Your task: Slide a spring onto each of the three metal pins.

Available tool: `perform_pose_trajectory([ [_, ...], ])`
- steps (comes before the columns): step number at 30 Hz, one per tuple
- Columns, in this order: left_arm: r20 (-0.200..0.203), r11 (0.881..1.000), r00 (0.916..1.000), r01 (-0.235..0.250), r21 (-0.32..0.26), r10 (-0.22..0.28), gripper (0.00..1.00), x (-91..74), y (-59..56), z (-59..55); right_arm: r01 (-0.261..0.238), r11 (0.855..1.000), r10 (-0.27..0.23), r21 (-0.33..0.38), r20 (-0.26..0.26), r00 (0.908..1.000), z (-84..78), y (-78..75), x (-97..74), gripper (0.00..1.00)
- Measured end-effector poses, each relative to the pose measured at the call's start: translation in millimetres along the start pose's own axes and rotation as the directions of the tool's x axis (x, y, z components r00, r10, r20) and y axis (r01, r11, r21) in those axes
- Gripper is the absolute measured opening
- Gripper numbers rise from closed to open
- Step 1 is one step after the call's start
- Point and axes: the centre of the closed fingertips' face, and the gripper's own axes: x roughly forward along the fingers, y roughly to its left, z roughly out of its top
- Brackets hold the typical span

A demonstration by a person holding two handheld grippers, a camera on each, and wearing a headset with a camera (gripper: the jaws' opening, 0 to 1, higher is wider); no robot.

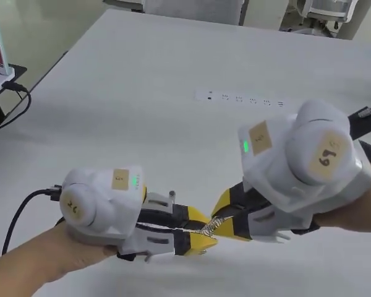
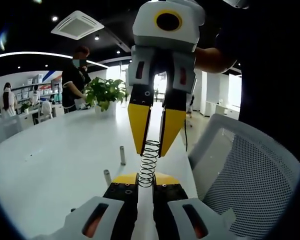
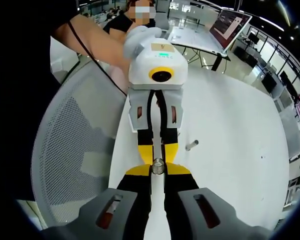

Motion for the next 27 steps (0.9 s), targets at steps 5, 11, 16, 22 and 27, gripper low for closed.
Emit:
perform_pose_trajectory([
  [5, -0.005, 1.000, 1.0000, 0.002, -0.001, -0.002, 0.02, 0.5, -1.6, -2.4, -0.008, 1.000, 0.007, -0.009, -0.017, 0.9998, -0.3, 1.8, 2.5, 0.05],
  [11, -0.014, 1.000, 0.9999, 0.007, -0.002, -0.007, 0.02, 2.4, -2.4, -5.9, -0.014, 1.000, 0.014, -0.015, -0.037, 0.9992, -1.9, 2.5, 5.4, 0.05],
  [16, -0.011, 1.000, 0.9999, -0.002, -0.010, 0.002, 0.03, 2.3, 0.0, -5.9, -0.008, 1.000, 0.008, -0.007, -0.037, 0.9993, -1.6, 0.0, 5.0, 0.05],
  [22, -0.007, 0.999, 0.9997, -0.022, -0.028, 0.022, 0.04, -0.8, 3.6, -6.6, 0.002, 1.000, -0.002, 0.002, -0.028, 0.9996, -1.1, -2.6, 3.5, 0.05],
  [27, -0.011, 0.998, 0.9990, -0.044, -0.045, 0.044, 0.06, -6.6, 5.9, -10.7, 0.002, 1.000, -0.001, 0.008, -0.027, 0.9996, -1.4, -2.7, 3.1, 0.05],
])
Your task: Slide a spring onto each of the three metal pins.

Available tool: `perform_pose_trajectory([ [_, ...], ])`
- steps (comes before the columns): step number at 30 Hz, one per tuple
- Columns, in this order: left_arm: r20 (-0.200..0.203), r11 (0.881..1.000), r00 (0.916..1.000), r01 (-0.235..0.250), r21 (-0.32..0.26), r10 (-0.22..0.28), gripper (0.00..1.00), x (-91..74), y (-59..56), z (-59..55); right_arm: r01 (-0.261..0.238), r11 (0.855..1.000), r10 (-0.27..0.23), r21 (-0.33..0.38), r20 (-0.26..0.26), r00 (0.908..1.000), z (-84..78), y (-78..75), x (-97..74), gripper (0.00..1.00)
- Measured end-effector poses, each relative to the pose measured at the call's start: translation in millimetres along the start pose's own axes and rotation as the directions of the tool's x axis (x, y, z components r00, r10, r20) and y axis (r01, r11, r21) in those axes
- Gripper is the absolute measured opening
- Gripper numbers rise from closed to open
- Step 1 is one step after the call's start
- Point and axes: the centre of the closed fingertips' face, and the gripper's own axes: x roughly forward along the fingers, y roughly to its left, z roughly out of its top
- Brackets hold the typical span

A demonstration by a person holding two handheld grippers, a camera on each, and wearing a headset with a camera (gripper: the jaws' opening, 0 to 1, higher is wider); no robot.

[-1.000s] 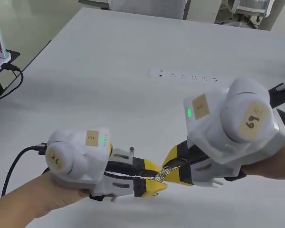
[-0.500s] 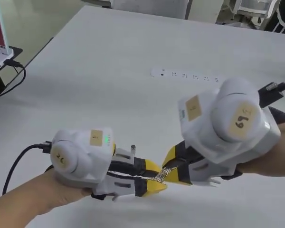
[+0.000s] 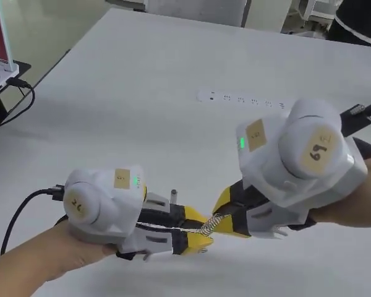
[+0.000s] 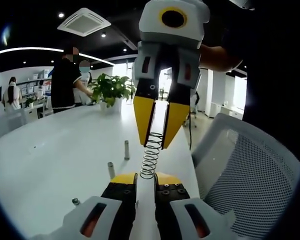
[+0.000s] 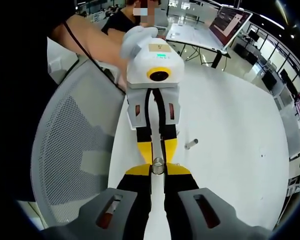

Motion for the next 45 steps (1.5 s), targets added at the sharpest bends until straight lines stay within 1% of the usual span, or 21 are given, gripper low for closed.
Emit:
perform_pose_trajectory([
  [3, 0.007, 1.000, 0.9999, -0.009, -0.007, 0.009, 0.08, -1.2, 0.8, 1.1, 0.001, 1.000, -0.001, -0.001, -0.003, 1.0000, -1.0, 0.2, 0.7, 0.05],
  [6, 0.006, 1.000, 0.9999, -0.013, -0.007, 0.013, 0.11, -2.4, 0.7, 0.9, 0.003, 1.000, -0.003, 0.005, 0.001, 1.0000, 0.0, -0.1, 0.1, 0.05],
  [9, 0.007, 1.000, 0.9996, -0.027, -0.014, 0.027, 0.13, -6.3, 2.0, 1.0, 0.006, 1.000, -0.006, 0.013, 0.006, 1.0000, 0.1, -1.0, -1.6, 0.05],
  [11, 0.015, 0.999, 0.9991, -0.039, -0.034, 0.040, 0.15, -11.0, 4.2, 1.6, 0.010, 1.000, -0.010, 0.018, 0.004, 0.9999, -1.4, -1.7, -2.7, 0.05],
  [13, 0.015, 0.998, 0.9985, -0.053, -0.037, 0.053, 0.17, -14.6, 6.3, 0.6, 0.013, 1.000, -0.013, 0.023, 0.005, 0.9999, -2.4, -2.2, -3.4, 0.05],
  [15, 0.013, 0.997, 0.9976, -0.068, -0.048, 0.069, 0.19, -19.0, 9.3, -1.4, 0.012, 1.000, -0.012, 0.026, 0.002, 0.9999, -3.9, -2.1, -3.8, 0.05],
  [17, 0.008, 0.994, 0.9963, -0.084, -0.063, 0.085, 0.20, -23.3, 12.4, -3.9, 0.014, 0.999, -0.014, 0.031, 0.000, 0.9999, -5.0, -2.3, -4.1, 0.05],
  [18, 0.009, 0.994, 0.9965, -0.083, -0.070, 0.083, 0.22, -25.2, 12.7, -4.6, 0.014, 0.999, -0.014, 0.031, -0.001, 0.9999, -5.4, -2.2, -4.2, 0.05],
  [20, 0.003, 0.993, 0.9949, -0.101, -0.066, 0.101, 0.23, -28.7, 14.7, -6.0, 0.016, 0.999, -0.016, 0.035, 0.000, 0.9999, -6.1, -2.2, -4.6, 0.05],
  [21, 0.003, 0.992, 0.9947, -0.103, -0.071, 0.103, 0.24, -29.8, 14.5, -6.4, 0.013, 0.999, -0.013, 0.036, 0.000, 0.9999, -6.5, -1.6, -4.7, 0.05],
  [26, 0.003, 0.986, 0.9896, -0.143, -0.082, 0.144, 0.30, -37.7, 18.5, -9.3, 0.012, 0.999, -0.011, 0.048, -0.012, 0.9999, -11.1, -1.2, -5.5, 0.05],
  [27, -0.002, 0.983, 0.9870, -0.160, -0.088, 0.161, 0.30, -39.8, 20.2, -10.9, 0.013, 0.999, -0.013, 0.050, -0.015, 0.9998, -12.1, -1.5, -5.6, 0.05],
  [28, -0.001, 0.982, 0.9867, -0.162, -0.093, 0.163, 0.32, -41.3, 20.4, -11.8, 0.017, 0.999, -0.016, 0.047, -0.016, 0.9997, -13.2, -2.3, -5.9, 0.05],
  [29, 0.000, 0.978, 0.9851, -0.171, -0.117, 0.172, 0.35, -43.5, 21.4, -13.2, 0.016, 0.999, -0.016, 0.047, -0.016, 0.9997, -13.4, -2.4, -6.0, 0.05],
  [34, -0.003, 0.968, 0.9751, -0.221, -0.116, 0.222, 0.44, -51.0, 28.2, -15.1, 0.019, 0.998, -0.018, 0.053, -0.015, 0.9997, -15.9, -2.7, -6.9, 0.05],
  [35, -0.002, 0.967, 0.9741, -0.225, -0.118, 0.226, 0.47, -51.9, 28.7, -15.0, 0.019, 0.998, -0.018, 0.057, -0.016, 0.9997, -16.6, -2.6, -7.1, 0.05],
  [36, 0.001, 0.964, 0.9717, -0.234, -0.123, 0.236, 0.48, -53.6, 30.5, -14.9, 0.022, 0.998, -0.021, 0.057, -0.018, 0.9996, -17.2, -2.9, -7.3, 0.05],
  [37, 0.002, 0.964, 0.9710, -0.237, -0.123, 0.239, 0.49, -54.2, 31.2, -15.0, 0.032, 0.998, -0.031, 0.060, -0.024, 0.9992, -18.6, -4.2, -7.9, 0.05],
  [40, 0.002, 0.959, 0.9679, -0.249, -0.133, 0.251, 0.51, -56.9, 33.7, -16.2, 0.025, 0.997, -0.023, 0.070, -0.022, 0.9995, -20.6, -2.6, -8.5, 0.05],
  [42, 0.001, 0.957, 0.9655, -0.258, -0.130, 0.260, 0.55, -58.0, 34.8, -16.9, 0.026, 0.998, -0.024, 0.065, -0.032, 0.9992, -23.7, -2.6, -8.9, 0.05],
  [45, -0.002, 0.953, 0.9628, -0.268, -0.145, 0.270, 0.59, -60.3, 35.3, -20.5, 0.024, 0.998, -0.022, 0.062, -0.041, 0.9989, -27.3, -2.3, -9.9, 0.05],
])
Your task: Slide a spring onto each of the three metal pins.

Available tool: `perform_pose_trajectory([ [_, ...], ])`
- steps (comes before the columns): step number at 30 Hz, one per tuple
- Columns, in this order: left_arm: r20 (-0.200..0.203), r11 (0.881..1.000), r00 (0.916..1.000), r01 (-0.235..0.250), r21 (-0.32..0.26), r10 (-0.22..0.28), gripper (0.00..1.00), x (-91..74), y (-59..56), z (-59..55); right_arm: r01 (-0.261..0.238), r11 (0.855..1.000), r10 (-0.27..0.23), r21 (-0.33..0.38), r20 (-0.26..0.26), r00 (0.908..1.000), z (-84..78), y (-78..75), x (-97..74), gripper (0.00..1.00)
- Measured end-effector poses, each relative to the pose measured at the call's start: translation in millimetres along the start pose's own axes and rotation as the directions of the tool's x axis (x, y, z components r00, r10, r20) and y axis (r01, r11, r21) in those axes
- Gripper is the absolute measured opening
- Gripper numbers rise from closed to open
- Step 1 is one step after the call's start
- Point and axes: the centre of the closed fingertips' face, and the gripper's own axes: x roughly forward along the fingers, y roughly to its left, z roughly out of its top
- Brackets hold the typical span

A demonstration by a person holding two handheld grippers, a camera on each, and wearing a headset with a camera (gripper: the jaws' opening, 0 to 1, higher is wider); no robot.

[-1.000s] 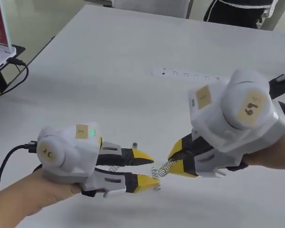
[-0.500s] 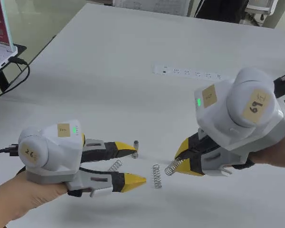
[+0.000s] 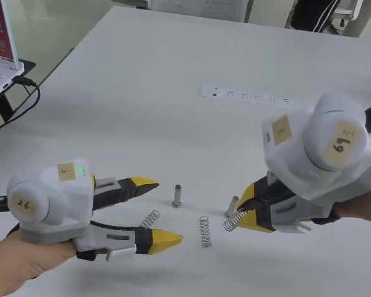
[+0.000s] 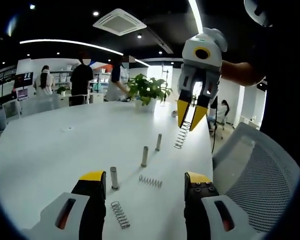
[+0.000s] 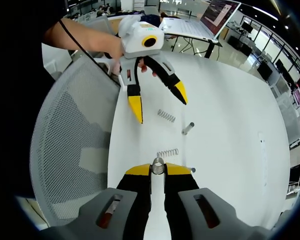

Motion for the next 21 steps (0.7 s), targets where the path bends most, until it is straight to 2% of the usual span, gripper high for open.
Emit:
perform_pose_trajectory([
  [4, -0.020, 1.000, 0.9997, -0.016, 0.001, 0.016, 0.65, -3.1, 2.8, -6.2, -0.005, 1.000, 0.005, -0.007, -0.034, 0.9994, -9.5, 1.2, -0.4, 0.05],
  [9, -0.022, 0.999, 0.9993, -0.029, -0.014, 0.028, 0.68, -6.2, 6.2, -7.4, -0.007, 1.000, 0.005, -0.023, -0.084, 0.9965, -23.2, 1.3, -1.6, 0.05],
  [16, -0.041, 0.998, 0.9981, -0.047, -0.037, 0.045, 0.77, -8.5, 12.8, -11.7, -0.010, 1.000, 0.008, -0.019, -0.115, 0.9934, -36.3, 1.2, -4.4, 0.05],
  [21, -0.043, 0.998, 0.9975, -0.057, -0.035, 0.056, 0.78, -9.2, 13.9, -12.4, -0.008, 1.000, 0.006, -0.015, -0.134, 0.9909, -44.9, -1.2, -6.6, 0.05],
])
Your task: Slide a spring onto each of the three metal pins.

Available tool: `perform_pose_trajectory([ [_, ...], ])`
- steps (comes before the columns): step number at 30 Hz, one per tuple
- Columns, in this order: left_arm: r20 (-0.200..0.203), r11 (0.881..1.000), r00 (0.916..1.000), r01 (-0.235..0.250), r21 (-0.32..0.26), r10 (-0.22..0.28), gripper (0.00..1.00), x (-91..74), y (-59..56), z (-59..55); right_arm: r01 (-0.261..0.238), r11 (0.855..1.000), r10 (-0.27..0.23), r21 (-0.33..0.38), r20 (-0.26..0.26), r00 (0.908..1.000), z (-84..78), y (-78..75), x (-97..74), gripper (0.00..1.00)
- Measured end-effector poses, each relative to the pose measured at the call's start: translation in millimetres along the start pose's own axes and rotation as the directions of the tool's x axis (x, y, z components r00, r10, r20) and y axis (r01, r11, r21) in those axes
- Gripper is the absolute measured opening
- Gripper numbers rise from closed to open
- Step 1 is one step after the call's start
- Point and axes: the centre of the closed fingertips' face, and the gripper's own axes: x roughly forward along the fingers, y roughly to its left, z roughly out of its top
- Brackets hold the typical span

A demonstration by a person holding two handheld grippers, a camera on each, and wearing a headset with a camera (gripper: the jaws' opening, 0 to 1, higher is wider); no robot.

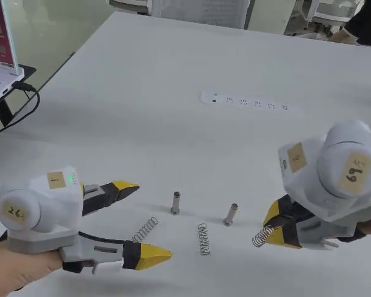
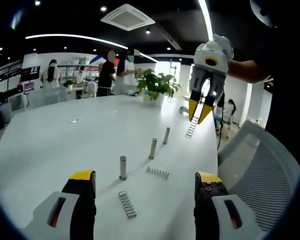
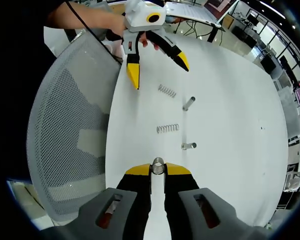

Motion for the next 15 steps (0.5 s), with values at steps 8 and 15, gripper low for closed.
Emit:
perform_pose_trajectory([
  [8, -0.009, 1.000, 1.0000, 0.000, -0.002, 0.000, 0.86, -0.1, 1.5, -3.1, 0.002, 1.000, -0.002, 0.010, -0.002, 1.0000, -5.0, -1.2, -2.0, 0.05],
  [15, -0.005, 1.000, 0.9998, -0.018, 0.001, 0.018, 0.95, -1.1, 5.8, -2.9, 0.006, 1.000, -0.006, 0.029, -0.006, 1.0000, -14.0, -5.4, -7.0, 0.05],
])
